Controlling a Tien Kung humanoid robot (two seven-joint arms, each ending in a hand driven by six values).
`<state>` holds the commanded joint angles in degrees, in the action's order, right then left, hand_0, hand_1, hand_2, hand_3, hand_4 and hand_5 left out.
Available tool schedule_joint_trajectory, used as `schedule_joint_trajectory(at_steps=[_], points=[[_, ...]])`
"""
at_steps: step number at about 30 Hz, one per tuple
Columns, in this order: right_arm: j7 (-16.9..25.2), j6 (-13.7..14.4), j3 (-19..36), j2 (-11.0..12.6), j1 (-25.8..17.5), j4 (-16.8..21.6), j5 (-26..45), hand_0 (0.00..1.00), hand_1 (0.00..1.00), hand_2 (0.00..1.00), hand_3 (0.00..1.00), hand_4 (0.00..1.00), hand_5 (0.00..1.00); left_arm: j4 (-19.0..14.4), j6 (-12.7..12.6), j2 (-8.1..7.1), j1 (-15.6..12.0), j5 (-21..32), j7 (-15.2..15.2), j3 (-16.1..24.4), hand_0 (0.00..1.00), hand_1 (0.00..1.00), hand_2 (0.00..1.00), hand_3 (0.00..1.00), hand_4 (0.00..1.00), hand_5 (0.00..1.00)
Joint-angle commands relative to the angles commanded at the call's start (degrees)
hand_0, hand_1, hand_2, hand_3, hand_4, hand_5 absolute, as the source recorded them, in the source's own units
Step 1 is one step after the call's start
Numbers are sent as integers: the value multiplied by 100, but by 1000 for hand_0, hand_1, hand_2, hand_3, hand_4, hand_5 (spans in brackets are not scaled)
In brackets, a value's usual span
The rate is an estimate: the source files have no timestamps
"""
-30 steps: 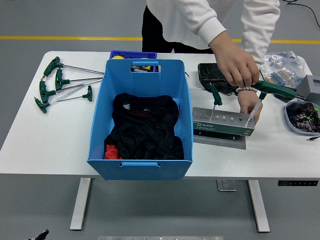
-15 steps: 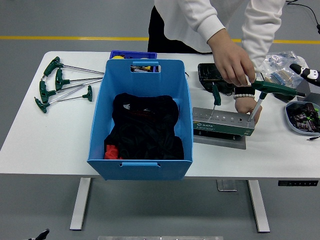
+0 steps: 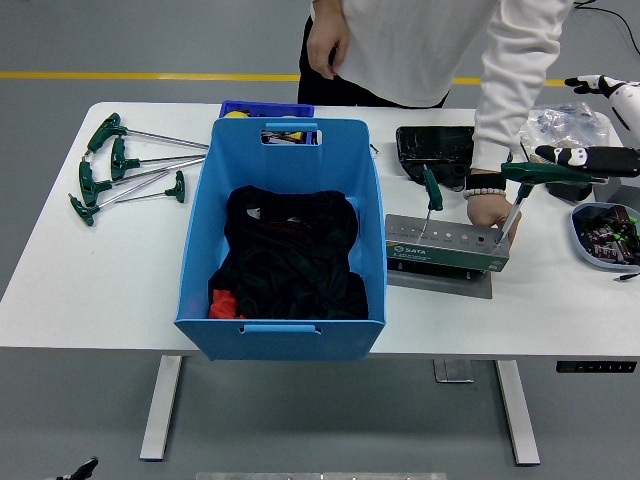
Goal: Lift tool from toolbox,place it in box,lift tool from toolbox,place it in box
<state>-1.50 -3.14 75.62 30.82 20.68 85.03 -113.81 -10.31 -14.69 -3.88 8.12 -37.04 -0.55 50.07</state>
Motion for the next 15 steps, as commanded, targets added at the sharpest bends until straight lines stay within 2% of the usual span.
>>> schedule_joint_trajectory(at_steps=[2,3,14,15], points=[[-12,-11,-123,16,71,-71,3,799,702,658,778,998,695,0,-3,3,-2,-2,1,13,753,762,782,686,666,577],[-22,-14,-199,18,116,-125,8,723,609,588,729,998,696,0,-7,7,-5,-7,3,27,753,763,782,687,667,575],[-105,-130,-758,-105,457,-722,-65,704,585,567,724,998,695,0,-47,27,-30,46,35,71,753,763,782,687,667,574],[-110,-136,-774,-117,470,-752,-80,654,529,515,678,998,701,0,-48,27,-29,50,36,67,752,763,782,684,667,575]])
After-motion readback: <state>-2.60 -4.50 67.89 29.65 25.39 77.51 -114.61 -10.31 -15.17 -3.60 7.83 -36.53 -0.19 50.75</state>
